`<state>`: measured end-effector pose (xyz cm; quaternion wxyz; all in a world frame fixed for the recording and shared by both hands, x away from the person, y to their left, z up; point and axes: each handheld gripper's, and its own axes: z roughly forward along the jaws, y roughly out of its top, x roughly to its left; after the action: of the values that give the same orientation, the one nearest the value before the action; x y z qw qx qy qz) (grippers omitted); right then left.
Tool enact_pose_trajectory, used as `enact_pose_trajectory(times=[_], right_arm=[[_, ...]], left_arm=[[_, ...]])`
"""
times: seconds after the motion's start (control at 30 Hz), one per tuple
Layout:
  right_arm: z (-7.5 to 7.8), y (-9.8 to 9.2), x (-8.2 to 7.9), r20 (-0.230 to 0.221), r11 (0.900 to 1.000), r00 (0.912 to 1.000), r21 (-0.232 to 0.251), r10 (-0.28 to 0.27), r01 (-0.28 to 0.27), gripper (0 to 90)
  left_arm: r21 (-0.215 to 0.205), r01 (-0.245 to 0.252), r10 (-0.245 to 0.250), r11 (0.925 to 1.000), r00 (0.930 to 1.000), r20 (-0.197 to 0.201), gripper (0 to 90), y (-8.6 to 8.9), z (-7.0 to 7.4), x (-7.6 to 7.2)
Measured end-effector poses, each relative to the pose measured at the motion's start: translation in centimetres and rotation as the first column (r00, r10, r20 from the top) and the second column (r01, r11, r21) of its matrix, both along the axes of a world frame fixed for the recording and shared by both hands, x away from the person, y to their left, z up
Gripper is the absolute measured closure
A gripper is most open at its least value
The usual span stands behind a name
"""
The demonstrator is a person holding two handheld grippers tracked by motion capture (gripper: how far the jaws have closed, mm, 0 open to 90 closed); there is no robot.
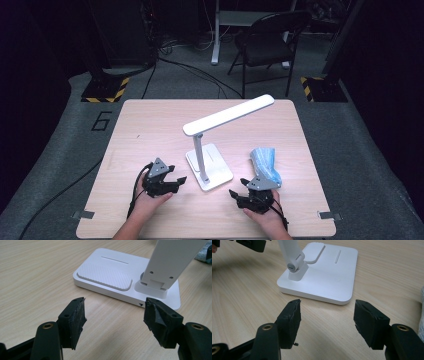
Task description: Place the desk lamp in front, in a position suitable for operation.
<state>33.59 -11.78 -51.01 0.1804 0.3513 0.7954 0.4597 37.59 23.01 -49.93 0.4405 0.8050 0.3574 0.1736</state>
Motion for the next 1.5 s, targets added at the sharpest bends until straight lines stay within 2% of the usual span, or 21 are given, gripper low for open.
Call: enact_pose_trajectory(times=[0.07,0.1,0.23,0.27,0.3,0.53,0.6,0.63,0.73,0.77,0.87,0.93,0.97,1.0,1.07,1.13,1.2,1.23,1.3,1.43,1.5], right_arm=[[0.1,-0.1,0.1,0.002,1.0,1.0,0.003,0.008,-0.008,38.7],[0.2,-0.2,0.1,0.007,1.0,1.0,0.011,0.007,-0.007,38.4],[0.5,-0.4,-0.1,0.027,1.0,0.9996,0.022,-0.01,0.01,38.7],[0.6,-0.7,-0.2,0.027,0.999,0.9994,0.024,-0.023,0.022,38.7],[0.6,-0.7,-0.2,0.027,0.999,0.9994,0.024,-0.023,0.022,38.7],[1.5,-2.2,-0.2,0.026,0.996,0.9959,0.031,-0.087,0.086,39.9],[1.6,-2.4,-0.3,0.029,0.995,0.995,0.039,-0.095,0.094,39.9],[2.0,-2.9,-0.3,0.039,0.992,0.9917,0.039,-0.123,0.121,38.4],[2.3,-3.5,-0.3,0.05,0.989,0.988,0.041,-0.147,0.145,36.5],[2.4,-3.9,-0.3,0.05,0.986,0.9853,0.031,-0.163,0.162,35.7],[2.8,-4.7,-0.2,0.058,0.976,0.9745,0.03,-0.216,0.215,33.9],[3.0,-5.4,-0.1,0.055,0.964,0.9625,0.033,-0.266,0.264,32.7],[2.9,-5.9,0.2,0.051,0.955,0.9541,0.026,-0.295,0.294,32.7],[2.7,-6.1,0.3,0.039,0.952,0.9514,0.018,-0.306,0.305,33.1],[2.4,-6.4,0.6,0.035,0.949,0.9481,0.003,-0.316,0.316,33.7],[1.9,-6.8,1.0,0.019,0.945,0.9451,-0.023,-0.326,0.327,34.4],[1.5,-6.9,1.4,0.019,0.943,0.9431,-0.018,-0.332,0.332,36.3],[1.4,-6.9,1.5,0.01,0.941,0.9411,-0.024,-0.338,0.338,36.7],[1.1,-6.9,1.8,0.01,0.941,0.9416,-0.022,-0.337,0.337,37.5],[0.4,-6.4,2.3,-0.016,0.945,0.9461,-0.062,-0.324,0.322,38.2],[-0.1,-6.0,2.5,-0.029,0.943,0.9465,-0.098,-0.322,0.317,38.6]], left_arm=[[-0.011,-0.009,0.009,0.9999,0.9999,0.009,33.5,-0.2,-0.1,-0.1],[0.0,0.002,-0.002,1.0,1.0,0.008,33.5,-0.1,0.1,-0.1],[-0.011,0.008,-0.008,0.9999,0.9999,0.014,33.5,-0.1,0.3,-0.2],[-0.01,0.003,-0.003,0.9999,0.9997,0.024,33.5,-0.1,0.2,-0.1],[-0.009,0.007,-0.007,0.9999,0.9999,0.011,33.5,-0.1,0.2,-0.1],[-0.019,-0.003,0.003,0.9998,0.9998,0.019,34.1,-0.2,0.2,0.0],[-0.006,0.007,-0.007,1.0,0.9999,0.013,34.1,-0.2,0.2,0.1],[-0.008,0.007,-0.006,0.9999,0.9999,0.012,34.1,-0.2,0.2,0.1],[-0.015,-0.003,0.003,0.9999,0.9998,0.022,34.1,-0.4,0.2,0.2],[-0.013,0.01,-0.01,0.9999,0.9999,0.008,34.1,-0.3,0.2,0.2],[-0.008,0.005,-0.005,1.0,0.9999,0.016,34.1,-0.5,0.1,0.4],[-0.003,0.015,-0.015,0.9999,0.9999,0.004,34.1,-0.5,0.1,0.4],[-0.011,0.006,-0.006,0.9999,0.9999,0.009,34.1,-0.6,0.0,0.4],[-0.005,0.01,-0.01,0.9999,0.9999,0.009,34.1,-0.6,0.1,0.4],[-0.007,0.021,-0.021,0.9998,0.9998,-0.002,34.1,-0.7,0.1,0.4],[-0.004,0.015,-0.015,0.9999,0.9998,0.012,34.1,-0.7,0.0,0.4],[-0.001,0.013,-0.013,0.9999,0.9998,0.015,34.1,-0.8,0.0,0.4],[0.0,0.018,-0.018,0.9998,0.9998,0.003,34.1,-0.7,0.0,0.4],[-0.001,0.018,-0.018,0.9998,0.9998,0.002,34.1,-0.7,0.0,0.3],[-0.007,0.014,-0.014,0.9999,0.9999,0.001,34.1,-0.7,0.0,0.2],[-0.003,0.013,-0.013,0.9999,0.9998,0.013,34.1,-0.7,0.0,0.2]])
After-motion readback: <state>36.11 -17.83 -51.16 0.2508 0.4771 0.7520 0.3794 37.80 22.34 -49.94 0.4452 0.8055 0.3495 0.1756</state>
